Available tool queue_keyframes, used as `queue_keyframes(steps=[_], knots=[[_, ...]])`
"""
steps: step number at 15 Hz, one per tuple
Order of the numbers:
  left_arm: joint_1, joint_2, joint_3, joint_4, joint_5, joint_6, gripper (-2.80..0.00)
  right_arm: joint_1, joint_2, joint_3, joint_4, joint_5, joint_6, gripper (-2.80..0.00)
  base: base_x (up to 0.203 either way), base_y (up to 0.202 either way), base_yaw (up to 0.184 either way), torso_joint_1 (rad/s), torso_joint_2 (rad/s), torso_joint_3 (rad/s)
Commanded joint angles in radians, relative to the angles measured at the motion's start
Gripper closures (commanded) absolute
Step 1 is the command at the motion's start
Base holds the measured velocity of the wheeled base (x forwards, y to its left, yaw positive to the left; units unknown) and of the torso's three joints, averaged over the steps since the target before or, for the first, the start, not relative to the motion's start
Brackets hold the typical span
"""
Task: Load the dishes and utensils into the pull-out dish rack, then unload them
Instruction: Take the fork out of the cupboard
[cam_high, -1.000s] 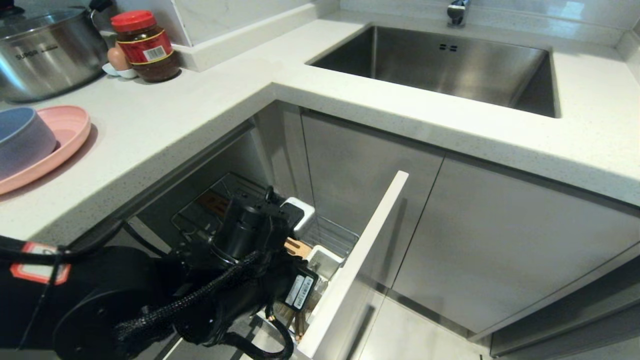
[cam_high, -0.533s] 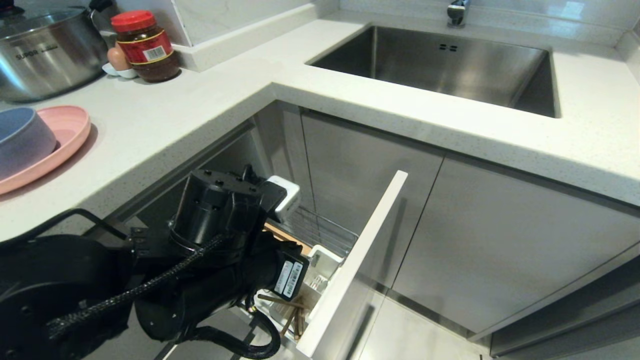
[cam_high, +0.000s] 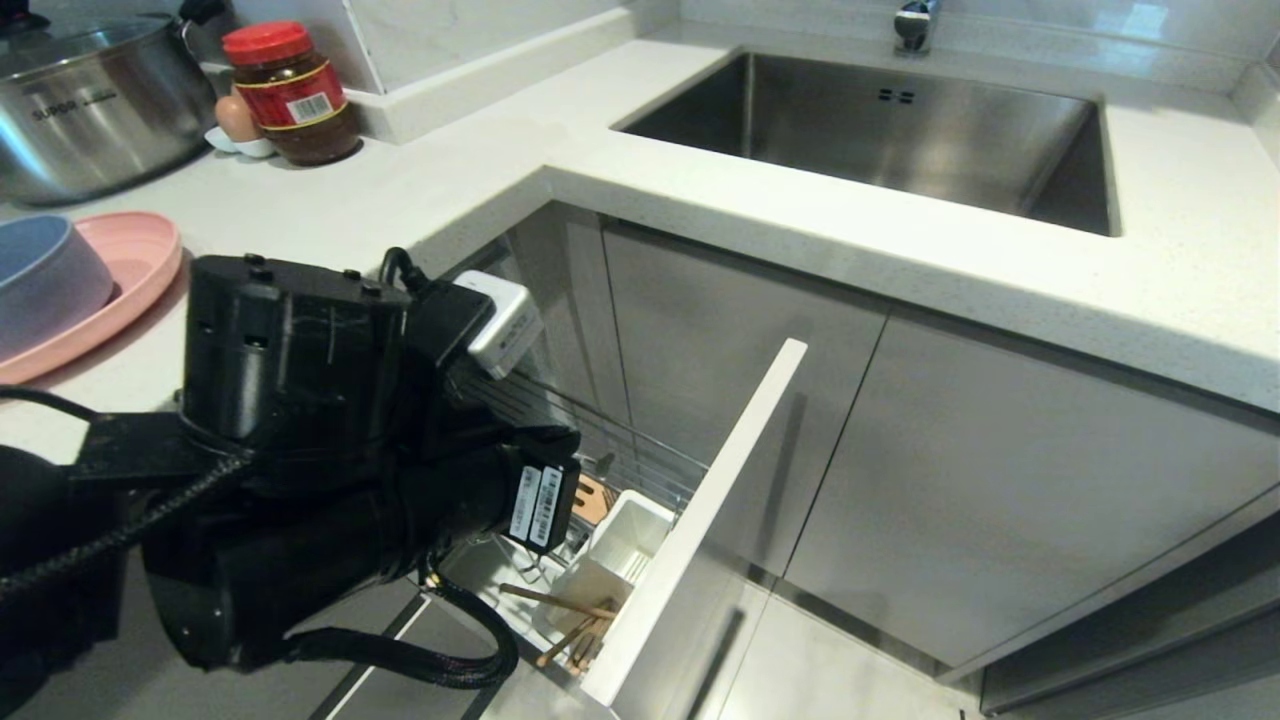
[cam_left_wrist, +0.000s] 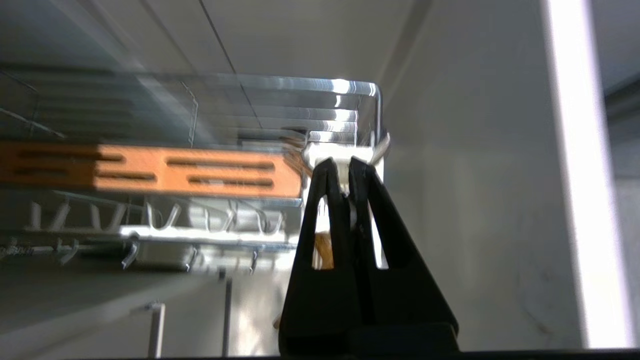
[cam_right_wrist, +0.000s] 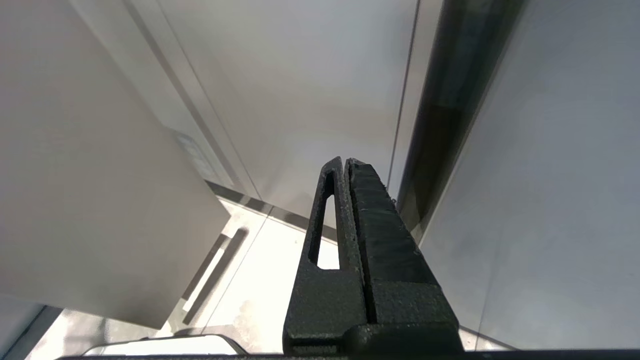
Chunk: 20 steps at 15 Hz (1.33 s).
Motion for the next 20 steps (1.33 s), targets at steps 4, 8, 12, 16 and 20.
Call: queue_keyframes(steps=[4, 8, 12, 16, 20], knots=[[-0.014, -0.104, -0.026, -0.001, 0.004, 0.000, 0.00, 0.000, -0.003, 0.000, 0.000, 0.000, 0.001, 0.00, 0.000, 0.000, 0.000, 0.000, 0.00, 0.000], [-0.036, -0.181, -0.068, -0.008, 0.076, 0.000, 0.00, 0.000, -0.003, 0.000, 0.000, 0.000, 0.001, 0.00, 0.000, 0.000, 0.000, 0.000, 0.00, 0.000], [-0.040, -0.252, -0.127, -0.011, 0.147, 0.005, 0.00, 0.000, -0.003, 0.000, 0.000, 0.000, 0.001, 0.00, 0.000, 0.000, 0.000, 0.000, 0.00, 0.000], [-0.029, -0.318, -0.162, -0.016, 0.217, 0.050, 0.00, 0.000, -0.004, 0.000, 0.000, 0.000, 0.001, 0.00, 0.000, 0.000, 0.000, 0.000, 0.00, 0.000], [0.081, -0.352, -0.166, -0.091, 0.233, 0.138, 0.00, 0.000, -0.003, 0.000, 0.000, 0.000, 0.001, 0.00, 0.000, 0.000, 0.000, 0.000, 0.00, 0.000]])
